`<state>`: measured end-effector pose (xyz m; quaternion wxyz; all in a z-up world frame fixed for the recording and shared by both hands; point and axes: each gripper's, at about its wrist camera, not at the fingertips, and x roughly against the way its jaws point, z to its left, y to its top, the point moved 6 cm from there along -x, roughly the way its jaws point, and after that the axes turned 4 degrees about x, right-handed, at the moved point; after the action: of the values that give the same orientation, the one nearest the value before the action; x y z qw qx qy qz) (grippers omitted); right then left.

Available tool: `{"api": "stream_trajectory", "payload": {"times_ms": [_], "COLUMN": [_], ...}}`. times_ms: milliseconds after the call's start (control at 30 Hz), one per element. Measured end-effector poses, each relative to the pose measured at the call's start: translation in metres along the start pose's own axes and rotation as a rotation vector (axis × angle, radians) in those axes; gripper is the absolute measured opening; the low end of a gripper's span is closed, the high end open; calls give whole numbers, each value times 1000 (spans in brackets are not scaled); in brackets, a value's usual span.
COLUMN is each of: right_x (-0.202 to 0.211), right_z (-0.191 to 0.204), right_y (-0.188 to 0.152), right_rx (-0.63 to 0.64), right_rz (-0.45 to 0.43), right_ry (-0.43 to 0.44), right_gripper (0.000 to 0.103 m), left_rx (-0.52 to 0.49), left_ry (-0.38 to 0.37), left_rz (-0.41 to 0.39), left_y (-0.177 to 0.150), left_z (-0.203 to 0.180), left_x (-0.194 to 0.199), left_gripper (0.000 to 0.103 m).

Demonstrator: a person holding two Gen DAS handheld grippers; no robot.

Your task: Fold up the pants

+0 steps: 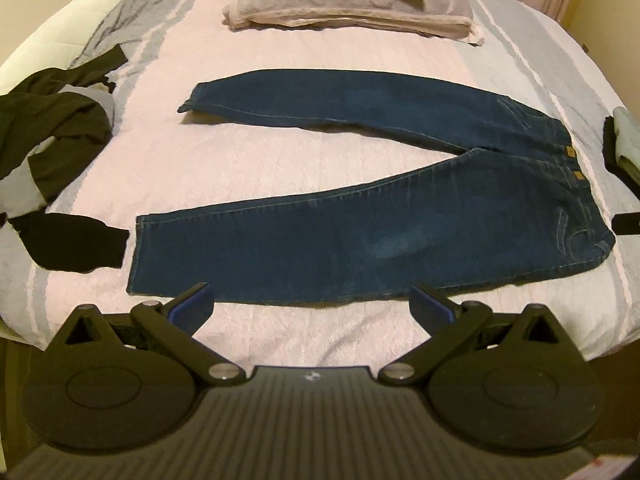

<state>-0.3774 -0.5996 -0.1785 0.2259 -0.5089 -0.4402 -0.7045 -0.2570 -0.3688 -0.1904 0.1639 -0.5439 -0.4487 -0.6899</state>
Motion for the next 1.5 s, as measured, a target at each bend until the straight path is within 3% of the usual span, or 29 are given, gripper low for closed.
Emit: {"api": "stream_trajectory", "payload": {"times_ms": [667,1233,1333,1500], "right_x": [10,10,7,-5], "right_z": [-39,-48,-48,-40], "right_y": [-13,-25,-26,-40], "right_rx": [-74,-98,-52,225], "right_rz": [26,37,1,-97], "right_ry": [-117,-123,-118,-181], "right_gripper": [86,86,86,86], "left_rx": [-70,-99,-126,-295], "left_ry": [-77,-81,-81,-69], "left_rz": [8,16,11,-72], "left_y": [25,21,19,8], "left_z": [-30,-36,-34,-26], "left_x": [-23,-29,-32,-42], "left_gripper": [102,102,102,102]}}
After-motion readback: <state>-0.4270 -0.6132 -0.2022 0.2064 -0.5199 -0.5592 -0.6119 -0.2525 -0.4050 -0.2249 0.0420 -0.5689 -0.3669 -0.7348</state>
